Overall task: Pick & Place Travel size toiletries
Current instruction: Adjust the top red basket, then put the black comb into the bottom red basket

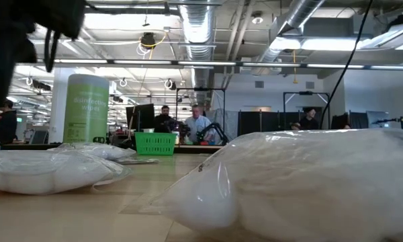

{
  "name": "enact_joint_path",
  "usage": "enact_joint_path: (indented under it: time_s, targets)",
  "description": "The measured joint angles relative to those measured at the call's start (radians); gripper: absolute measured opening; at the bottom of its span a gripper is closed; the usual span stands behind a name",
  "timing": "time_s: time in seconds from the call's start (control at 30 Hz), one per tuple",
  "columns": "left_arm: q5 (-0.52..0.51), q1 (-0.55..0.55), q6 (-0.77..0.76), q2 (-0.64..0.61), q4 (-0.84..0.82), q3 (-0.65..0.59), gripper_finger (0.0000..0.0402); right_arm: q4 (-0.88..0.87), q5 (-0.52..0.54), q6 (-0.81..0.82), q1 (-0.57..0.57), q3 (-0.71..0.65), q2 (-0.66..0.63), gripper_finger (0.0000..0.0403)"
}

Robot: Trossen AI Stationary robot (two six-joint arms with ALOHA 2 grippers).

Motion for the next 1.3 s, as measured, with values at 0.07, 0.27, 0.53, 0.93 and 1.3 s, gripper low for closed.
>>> enact_joint_path:
  time_s: [0.07, 0.27, 0.53, 0.93, 1.3]
  targets:
    - [0.043, 0.044, 0.022, -0.021, -0.003, -0.028, 0.0000, 0.000, 0.000, 0.000, 0.000, 0.000, 0.000, 0.0000]
    - [0.097, 0.099, 0.030, -0.069, -0.006, -0.089, 0.0000, 0.000, 0.017, 0.000, 0.014, 0.000, 0.000, 0.0000]
    - [0.120, 0.111, 0.029, -0.081, -0.018, -0.152, 0.0000, -0.001, 0.051, 0.000, 0.027, 0.000, 0.000, 0.0000]
    - [0.054, 0.141, 0.005, -0.084, -0.086, -0.161, 0.0000, -0.002, 0.056, 0.000, 0.024, 0.000, 0.000, 0.0000]
    - [-0.061, 0.213, 0.061, -0.189, 0.089, -0.160, 0.0000, -0.072, 0.020, 0.027, 0.005, 0.000, 0.000, 0.0000]
